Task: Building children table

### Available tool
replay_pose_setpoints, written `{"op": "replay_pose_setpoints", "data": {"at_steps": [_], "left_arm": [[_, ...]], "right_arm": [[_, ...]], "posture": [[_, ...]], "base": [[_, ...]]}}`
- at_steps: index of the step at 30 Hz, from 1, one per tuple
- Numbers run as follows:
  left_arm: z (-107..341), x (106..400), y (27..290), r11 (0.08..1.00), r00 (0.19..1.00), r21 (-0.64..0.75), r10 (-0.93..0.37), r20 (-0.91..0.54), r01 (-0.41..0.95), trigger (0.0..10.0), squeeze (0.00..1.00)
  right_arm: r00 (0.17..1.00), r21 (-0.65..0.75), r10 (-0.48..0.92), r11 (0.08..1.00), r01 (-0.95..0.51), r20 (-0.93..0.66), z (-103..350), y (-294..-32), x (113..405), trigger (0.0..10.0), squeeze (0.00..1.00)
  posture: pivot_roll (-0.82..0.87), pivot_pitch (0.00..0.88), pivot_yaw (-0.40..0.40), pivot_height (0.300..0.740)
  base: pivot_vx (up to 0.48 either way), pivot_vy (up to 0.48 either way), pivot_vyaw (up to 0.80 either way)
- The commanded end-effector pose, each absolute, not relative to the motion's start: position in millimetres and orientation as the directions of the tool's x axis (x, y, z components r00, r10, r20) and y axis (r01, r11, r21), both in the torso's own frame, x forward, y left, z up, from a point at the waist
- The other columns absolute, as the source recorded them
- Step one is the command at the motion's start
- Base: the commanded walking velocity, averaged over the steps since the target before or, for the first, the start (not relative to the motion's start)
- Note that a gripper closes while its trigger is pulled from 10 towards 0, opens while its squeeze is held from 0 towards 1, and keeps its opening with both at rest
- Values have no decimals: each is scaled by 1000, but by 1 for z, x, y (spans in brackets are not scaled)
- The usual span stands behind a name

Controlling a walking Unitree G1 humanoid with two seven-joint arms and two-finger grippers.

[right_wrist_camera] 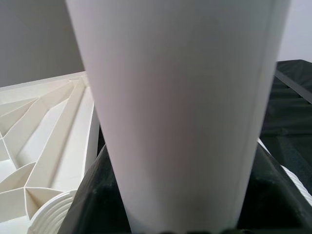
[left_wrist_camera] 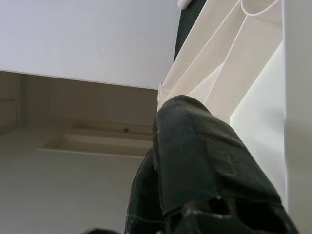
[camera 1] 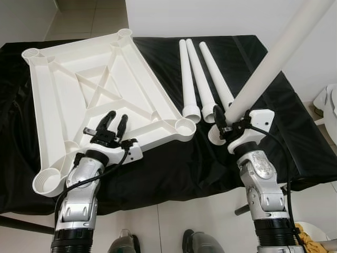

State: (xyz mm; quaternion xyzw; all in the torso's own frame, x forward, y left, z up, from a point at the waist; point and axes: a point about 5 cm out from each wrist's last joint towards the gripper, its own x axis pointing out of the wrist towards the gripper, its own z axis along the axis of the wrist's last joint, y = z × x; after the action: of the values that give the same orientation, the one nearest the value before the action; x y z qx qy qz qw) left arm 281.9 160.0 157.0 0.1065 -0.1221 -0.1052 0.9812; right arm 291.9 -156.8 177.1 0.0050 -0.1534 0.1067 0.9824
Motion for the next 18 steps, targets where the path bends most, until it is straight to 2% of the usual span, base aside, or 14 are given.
{"op": "replay_pose_setpoints", "data": {"at_steps": [1, 18], "left_arm": [[153, 280, 164, 965, 961, 232, -175, 213, 124, 10000, 0], [152, 284, 162, 964, 965, 243, -161, 208, 109, 10000, 0]], "right_arm": [[932, -23, 208, 977, -211, 298, 176, -158, 292, 10000, 0], [935, -32, 207, 978, -207, 289, 177, -161, 296, 10000, 0]], "posture": [[-25, 115, 5, 740], [-27, 97, -6, 740]], "base": [[0, 0, 0], [0, 0, 0]]}}
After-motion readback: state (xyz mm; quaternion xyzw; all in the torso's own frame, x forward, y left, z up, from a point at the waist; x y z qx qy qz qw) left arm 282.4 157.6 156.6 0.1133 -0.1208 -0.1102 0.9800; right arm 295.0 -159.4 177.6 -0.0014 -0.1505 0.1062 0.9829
